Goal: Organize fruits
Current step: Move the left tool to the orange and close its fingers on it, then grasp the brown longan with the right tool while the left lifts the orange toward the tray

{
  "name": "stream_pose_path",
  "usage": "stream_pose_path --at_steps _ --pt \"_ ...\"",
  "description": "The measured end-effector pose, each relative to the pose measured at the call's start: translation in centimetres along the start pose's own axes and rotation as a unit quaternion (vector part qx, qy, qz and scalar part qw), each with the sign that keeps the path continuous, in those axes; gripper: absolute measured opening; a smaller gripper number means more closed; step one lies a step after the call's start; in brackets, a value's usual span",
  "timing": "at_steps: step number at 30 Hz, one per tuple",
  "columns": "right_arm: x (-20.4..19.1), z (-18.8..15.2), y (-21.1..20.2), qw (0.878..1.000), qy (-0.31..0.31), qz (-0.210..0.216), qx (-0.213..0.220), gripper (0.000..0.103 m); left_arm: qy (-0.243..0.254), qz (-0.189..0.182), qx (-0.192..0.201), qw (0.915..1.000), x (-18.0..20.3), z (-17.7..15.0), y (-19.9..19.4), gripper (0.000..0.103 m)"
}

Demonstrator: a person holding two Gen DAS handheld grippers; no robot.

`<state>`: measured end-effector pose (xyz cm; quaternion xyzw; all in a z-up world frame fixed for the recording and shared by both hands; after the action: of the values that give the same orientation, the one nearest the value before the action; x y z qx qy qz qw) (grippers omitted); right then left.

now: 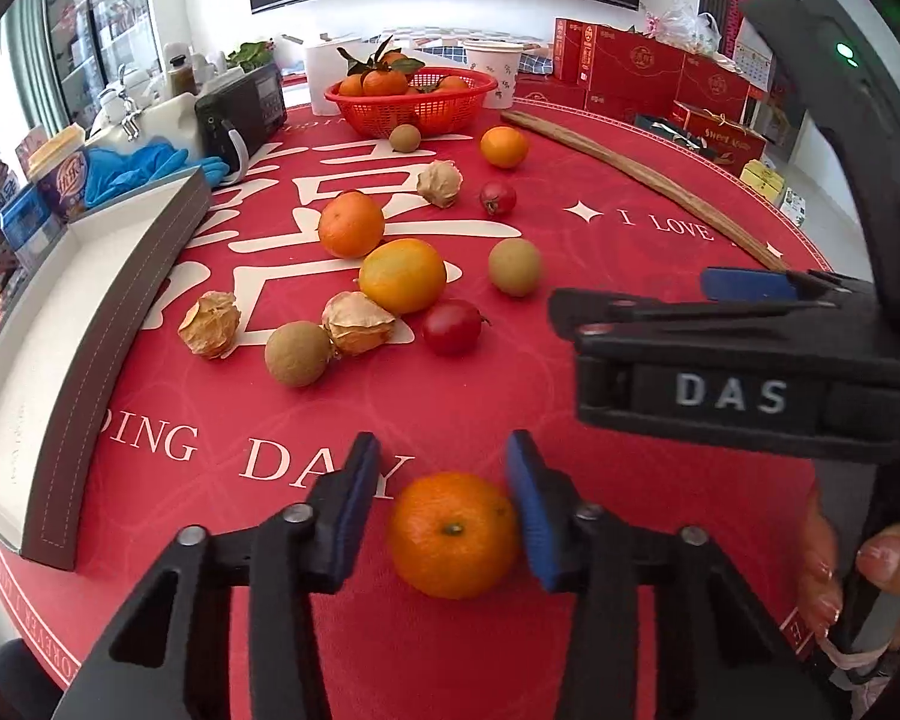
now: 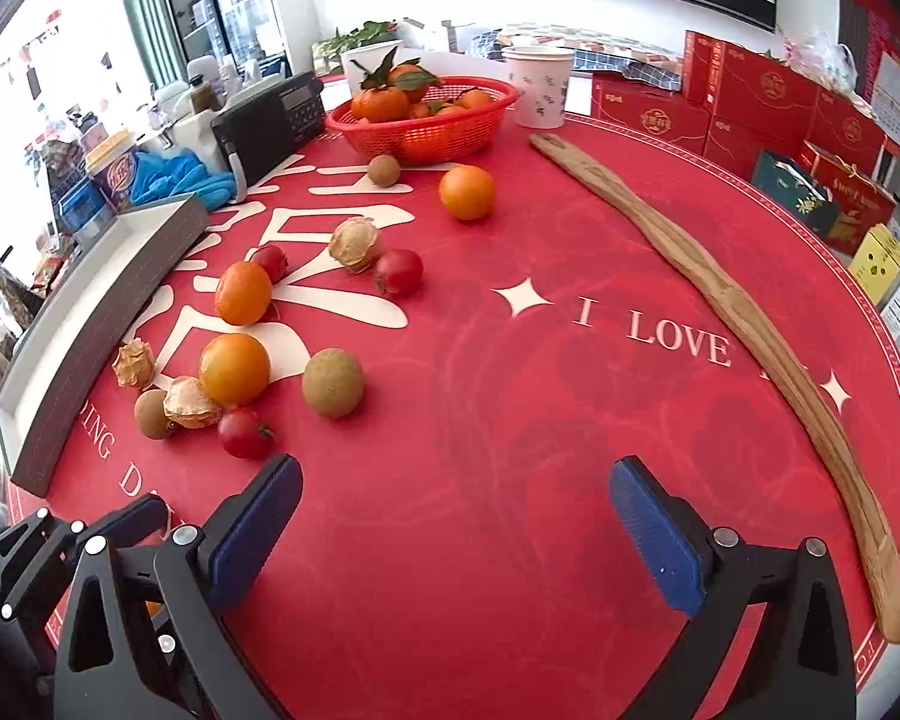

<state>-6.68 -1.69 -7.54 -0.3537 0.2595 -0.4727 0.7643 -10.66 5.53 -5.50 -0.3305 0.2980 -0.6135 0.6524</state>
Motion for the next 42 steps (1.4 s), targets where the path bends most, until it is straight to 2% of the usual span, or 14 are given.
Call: stream_pose_path --at_steps 1,6,7,8,10,15,19,21,22,23,28,30,32,42 --pt "-0.5 0.3 0.3 1.0 -0.007 0.002 0.0 0.102 -0.001 -0.002 0.0 1.0 -0.2 -0.1 -0.1 0.04" --pt "-2.7 1.8 2.2 0.999 -0.044 0.008 -0.008 0.068 -0.012 -0.01 0.007 0.9999 -2.0 -0.5 -0.6 0.039" --pt "-3.1 2.0 2.5 0.998 -0.057 0.0 -0.007 0.052 -0.016 -0.012 0.007 0.9998 -2.5 -0.7 -0.8 0.039" --pt "-3.4 2.1 2.5 0.998 -0.062 -0.001 -0.005 0.027 -0.021 -0.015 0.008 0.9996 -3.0 -0.8 -0.9 0.039" --pt "-3.5 2.2 2.4 0.999 -0.047 0.018 -0.003 0.009 -0.033 -0.018 0.015 0.9992 -4.2 -0.7 -1.4 0.039" --pt "-1.4 2.6 0.8 0.999 -0.002 0.023 0.031 0.009 -0.054 -0.022 0.067 0.9961 -6.9 1.4 -3.7 0.039" --pt "-0.8 2.3 1.3 0.999 0.019 0.049 0.014 0.015 -0.061 -0.009 0.097 0.9934 -8.8 4.4 -4.4 0.039" --pt "-1.3 2.1 1.6 0.998 0.015 0.056 0.006 0.047 -0.068 -0.002 0.108 0.9918 -10.0 6.2 -4.3 0.039" --pt "-1.5 2.4 1.5 0.999 0.011 0.05 0.015 0.075 -0.071 0.001 0.113 0.991 -10.5 7.0 -4.2 0.039" --pt "-1.7 2.8 1.2 0.999 0.004 0.038 0.029 0.077 -0.074 0.006 0.118 0.9903 -11.0 7.8 -4.2 0.039" --pt "-2.8 4.6 1.9 0.999 -0.005 0.023 0.042 0.076 -0.081 0.021 0.133 0.9876 -12.8 10.7 -3.4 0.039" --pt "-3.3 4.9 3.3 0.999 -0.003 0.024 0.026 0.06 -0.091 0.015 0.135 0.9865 -13.7 11.0 -3.1 0.039" --pt "-3.4 4.7 4.1 1.0 -0.014 0.0 0.019 0.031 -0.097 0.019 0.125 0.9871 -14.7 10.7 -2.5 0.039" --pt "-3.7 5.4 1.5 0.998 0.007 0.005 0.056 0.029 -0.168 0.057 0.103 0.9787 -23.1 8.8 -2.2 0.039"
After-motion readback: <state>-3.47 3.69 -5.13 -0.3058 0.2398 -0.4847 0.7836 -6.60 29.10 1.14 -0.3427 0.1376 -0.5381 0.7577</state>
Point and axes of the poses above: each gripper's, at about its wrist camera, not at the fingertips, and y roughly the way its jaws point, x to its right, z to its top, the point moved 8 cm from there along y, roughly the way its jaws point, and after that the axes turned 4 degrees about -y, right-handed, at the moved point
